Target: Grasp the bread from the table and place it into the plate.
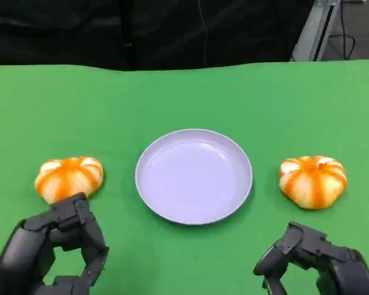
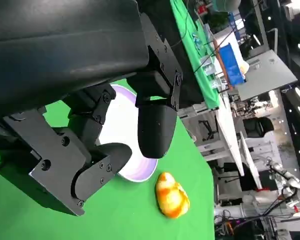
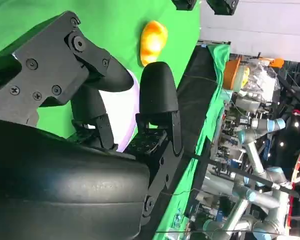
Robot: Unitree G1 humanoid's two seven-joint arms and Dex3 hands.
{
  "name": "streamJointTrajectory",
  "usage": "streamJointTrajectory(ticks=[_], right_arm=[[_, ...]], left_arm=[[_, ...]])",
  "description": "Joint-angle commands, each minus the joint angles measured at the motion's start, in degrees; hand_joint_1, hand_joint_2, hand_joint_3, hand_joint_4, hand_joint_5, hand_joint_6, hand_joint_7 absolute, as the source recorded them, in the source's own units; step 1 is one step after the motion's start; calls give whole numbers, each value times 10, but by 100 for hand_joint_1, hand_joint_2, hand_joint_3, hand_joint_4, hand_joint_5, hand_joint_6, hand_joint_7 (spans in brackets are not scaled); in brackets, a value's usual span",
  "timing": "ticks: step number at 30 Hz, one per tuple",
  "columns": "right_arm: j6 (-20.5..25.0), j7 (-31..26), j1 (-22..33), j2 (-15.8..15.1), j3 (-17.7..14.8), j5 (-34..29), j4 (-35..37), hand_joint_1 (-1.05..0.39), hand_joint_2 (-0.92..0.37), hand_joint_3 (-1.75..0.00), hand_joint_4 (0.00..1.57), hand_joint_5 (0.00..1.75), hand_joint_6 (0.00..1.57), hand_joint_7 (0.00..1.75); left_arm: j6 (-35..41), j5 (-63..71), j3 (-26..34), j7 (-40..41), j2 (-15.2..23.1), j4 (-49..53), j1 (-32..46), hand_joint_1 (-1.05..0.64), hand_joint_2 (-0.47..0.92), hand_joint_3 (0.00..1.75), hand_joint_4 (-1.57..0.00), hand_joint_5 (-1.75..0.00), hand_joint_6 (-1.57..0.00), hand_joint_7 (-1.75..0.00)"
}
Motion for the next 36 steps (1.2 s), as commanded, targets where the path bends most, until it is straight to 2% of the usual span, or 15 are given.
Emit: streamJointTrajectory(ticks=[1, 6, 8, 10, 12, 16, 18, 20, 21, 23, 25, 26, 30, 33, 36], right_arm=[[2, -1, -1, -2, -3, 5, 5, -9, -37, -126, 70, 161, 78, 129], [0, -1, 1, -3, -3, 1, 4, -9, -37, -127, 70, 161, 78, 129], [0, -2, 2, -3, -3, 1, 3, -9, -37, -127, 70, 161, 78, 129], [0, -2, 2, -3, -3, 1, 3, -9, -37, -127, 70, 161, 78, 129], [2, -3, 2, -2, -1, 0, 1, -10, -37, -127, 70, 161, 78, 129], [2, -3, 3, 1, 3, 0, -1, -9, -37, -127, 70, 161, 78, 129], [6, -5, 2, 3, 5, -5, -2, -8, -37, -127, 70, 161, 78, 129], [8, -5, 2, 3, 6, -5, -2, -8, -38, -127, 69, 162, 78, 130], [9, -5, 1, 3, 6, -6, -2, -8, -38, -127, 69, 162, 78, 130], [8, -6, -1, 4, 7, -7, -1, -8, -37, -128, 69, 162, 78, 130], [7, -7, -1, 5, 7, -9, 0, -8, -36, -128, 70, 162, 78, 130], [7, -7, -2, 5, 7, -9, 1, -7, -36, -129, 70, 162, 78, 130], [7, -7, -2, 6, 6, -6, 2, -6, -35, -130, 70, 162, 78, 129], [7, -7, -2, 6, 6, -6, 3, -6, -35, -130, 70, 162, 79, 129], [5, -7, 1, 4, 5, -7, 2, -7, -35, -131, 70, 162, 79, 129]], left_arm=[[1, -1, 5, -1, 7, 0, -1, 3, 36, 127, -83, -175, -68, -171], [14, -6, 7, 5, 2, -8, 1, 3, 41, 121, -77, -175, -67, -163], [11, -8, 8, 4, 0, -6, -1, 0, 51, 100, -70, -174, -65, -153], [7, -8, 9, 5, -2, -5, -3, -2, 57, 88, -64, -171, -63, -144], [16, -4, 11, 13, -4, -10, -4, -7, 66, 72, -56, -155, -60, -125], [20, 49, 16, 39, 7, -12, -17, -9, 73, 59, -44, -134, -48, -108], [11, 97, 19, 52, 25, -1, -33, -14, 80, 42, -42, -112, -47, -82], [10, 136, 20, 63, 38, 5, -45, -22, 88, 24, -35, -97, -46, -58], [21, 173, 18, 72, 50, 0, -52, -24, 90, 20, -34, -95, -46, -52], [42, 243, 14, 83, 75, -10, -67, -41, 92, 14, -19, -79, -40, -26], [72, 291, 7, 80, 93, -21, -80, -46, 92, 12, -12, -71, -36, -16], [90, 317, 2, 76, 101, -27, -88, -50, 92, 12, -5, -58, -29, -10], [118, 398, -21, 90, 124, -17, -129, -54, 92, 8, 0, -33, -23, -3], [125, 413, -27, 95, 127, -14, -136, -55, 92, 7, 0, -28, -22, -2], [152, 473, -65, 127, 127, 80, -211, -53, 92, 5, 0, -21, -22, -1]])
